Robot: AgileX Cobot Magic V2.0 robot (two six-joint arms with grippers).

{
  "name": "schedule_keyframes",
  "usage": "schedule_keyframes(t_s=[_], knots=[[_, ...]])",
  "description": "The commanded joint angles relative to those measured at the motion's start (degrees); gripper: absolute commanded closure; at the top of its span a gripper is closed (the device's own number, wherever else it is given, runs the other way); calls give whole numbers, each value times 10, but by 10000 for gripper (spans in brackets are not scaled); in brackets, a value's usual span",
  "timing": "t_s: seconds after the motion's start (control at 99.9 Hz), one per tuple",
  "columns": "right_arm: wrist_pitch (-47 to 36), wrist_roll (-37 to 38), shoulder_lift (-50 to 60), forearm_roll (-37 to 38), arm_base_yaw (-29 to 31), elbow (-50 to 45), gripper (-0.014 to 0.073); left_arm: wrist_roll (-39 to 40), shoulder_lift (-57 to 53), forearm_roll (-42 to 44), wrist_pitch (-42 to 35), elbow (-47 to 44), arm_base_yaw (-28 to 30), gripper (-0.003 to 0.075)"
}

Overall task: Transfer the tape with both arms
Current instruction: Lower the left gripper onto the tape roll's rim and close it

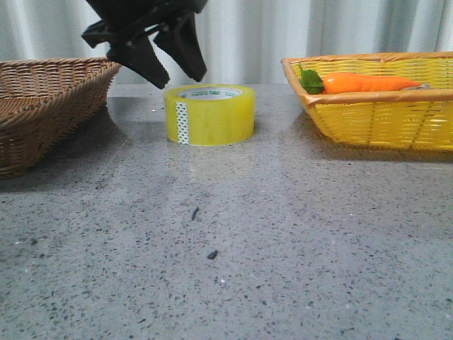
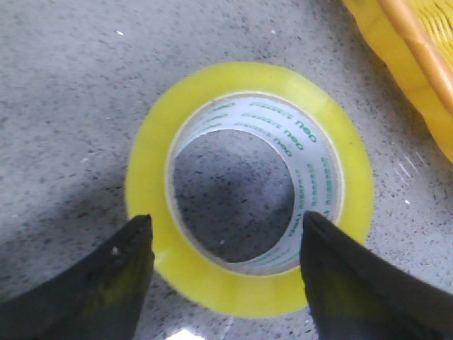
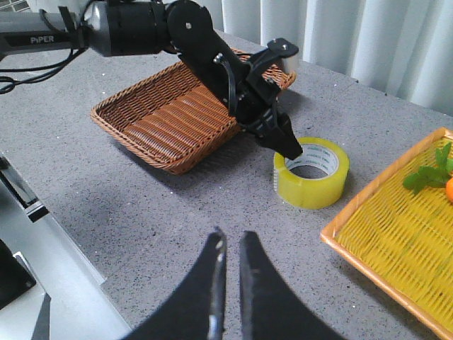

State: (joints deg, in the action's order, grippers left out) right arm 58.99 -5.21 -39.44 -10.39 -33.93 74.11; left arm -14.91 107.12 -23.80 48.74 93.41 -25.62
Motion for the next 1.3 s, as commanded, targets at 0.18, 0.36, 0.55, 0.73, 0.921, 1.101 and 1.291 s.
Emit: schedule_keyframes(t_s=[0.18, 0.36, 0.55, 0.73, 0.921, 1.101, 1.291], knots=[[-45, 1, -7, 2, 1, 11, 634, 6, -9, -4, -29, 20, -7, 313], [-44, 1, -7, 2, 1, 11, 634, 6, 3, -1, -25, 20, -7, 314], [-45, 1, -7, 2, 1, 11, 634, 8, 4, 5, -34, 20, -7, 305], [-45, 1, -7, 2, 1, 11, 634, 8, 3, 11, -33, 26, -7, 199], [-46, 1, -7, 2, 1, 11, 635, 18, 2, 42, -29, 62, -7, 164], [-46, 1, -7, 2, 1, 11, 635, 32, 2, 62, -34, 78, -1, 164], [-49, 1, -7, 2, 1, 11, 635, 34, 4, 72, -33, 74, 6, 165]])
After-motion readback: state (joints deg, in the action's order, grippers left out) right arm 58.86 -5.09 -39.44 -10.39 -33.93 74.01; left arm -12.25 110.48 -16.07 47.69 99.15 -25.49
